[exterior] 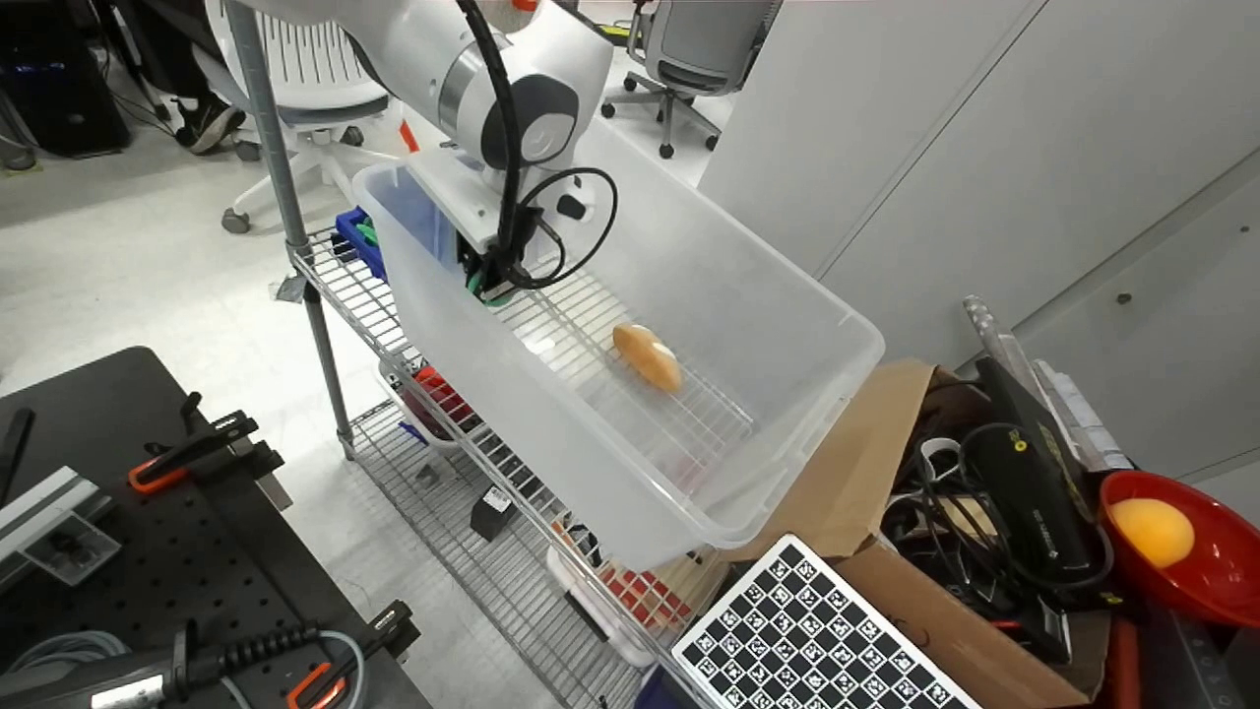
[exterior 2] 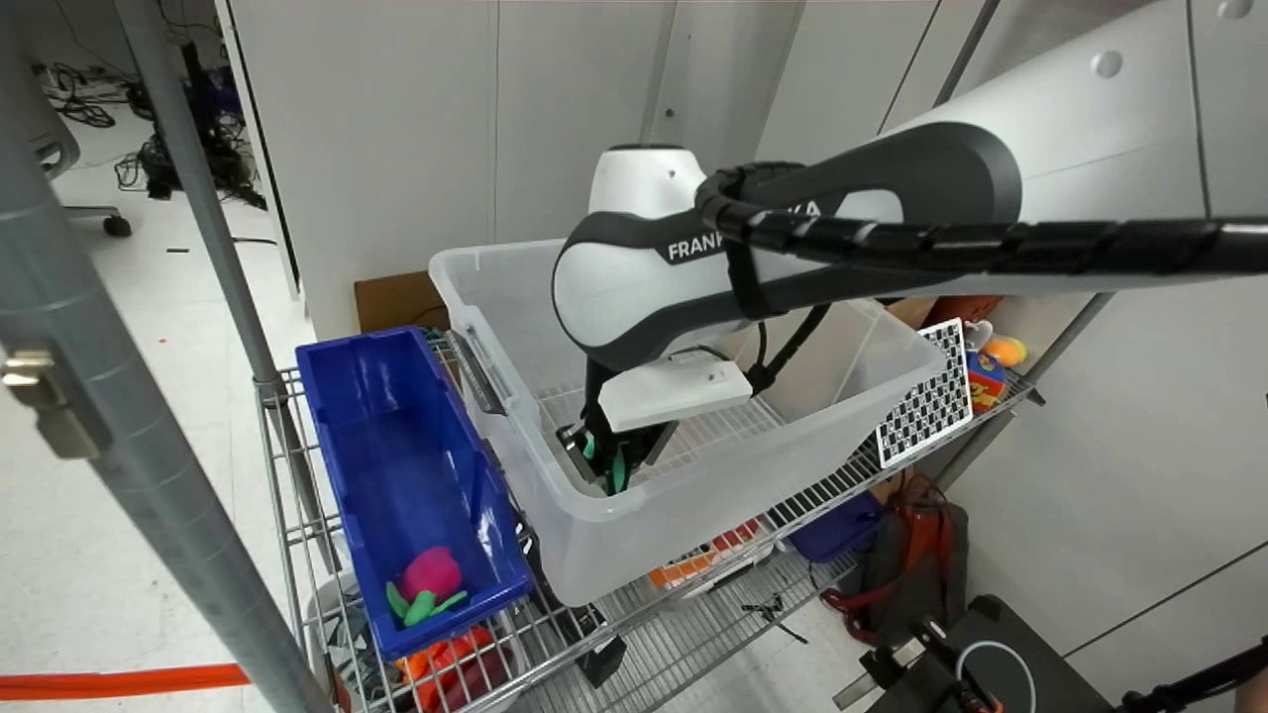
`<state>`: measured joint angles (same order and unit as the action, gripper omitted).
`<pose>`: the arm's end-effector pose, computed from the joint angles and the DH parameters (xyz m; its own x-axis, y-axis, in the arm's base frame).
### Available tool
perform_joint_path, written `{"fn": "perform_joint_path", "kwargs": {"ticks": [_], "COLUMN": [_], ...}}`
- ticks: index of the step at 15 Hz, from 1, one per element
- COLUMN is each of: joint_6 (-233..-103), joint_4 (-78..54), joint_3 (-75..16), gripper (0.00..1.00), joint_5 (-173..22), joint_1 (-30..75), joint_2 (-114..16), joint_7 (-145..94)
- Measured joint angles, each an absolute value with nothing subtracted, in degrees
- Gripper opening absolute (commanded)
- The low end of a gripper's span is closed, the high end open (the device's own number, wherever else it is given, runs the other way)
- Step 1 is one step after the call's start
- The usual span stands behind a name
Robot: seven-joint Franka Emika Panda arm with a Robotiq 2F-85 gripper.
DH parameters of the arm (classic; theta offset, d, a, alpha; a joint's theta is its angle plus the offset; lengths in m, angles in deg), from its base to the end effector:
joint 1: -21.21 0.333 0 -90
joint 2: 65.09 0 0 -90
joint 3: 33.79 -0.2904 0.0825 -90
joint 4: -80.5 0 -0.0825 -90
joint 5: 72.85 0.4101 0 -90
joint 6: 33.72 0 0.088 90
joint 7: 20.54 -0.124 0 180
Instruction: Move the green plush toy to the left.
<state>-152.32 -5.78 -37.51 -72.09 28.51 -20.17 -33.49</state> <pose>0.6734 0.1282 0.1331 0.9731 -0.0531 -0.2242 -0.0558 -0.9984 -0.0057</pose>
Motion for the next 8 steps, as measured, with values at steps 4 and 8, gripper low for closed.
{"fn": "perform_joint_path", "kwargs": {"ticks": [4,8], "joint_6": [-153.62,-154.84], "joint_4": [-10.28,-13.52], "joint_3": [-37.69,-37.61], "gripper": [0.03,0.03], "joint_5": [-70.52,-70.25], "joint_1": [28.31,27.14], "joint_2": [-20.18,-20.01], "joint_7": [-31.66,-30.2]}}
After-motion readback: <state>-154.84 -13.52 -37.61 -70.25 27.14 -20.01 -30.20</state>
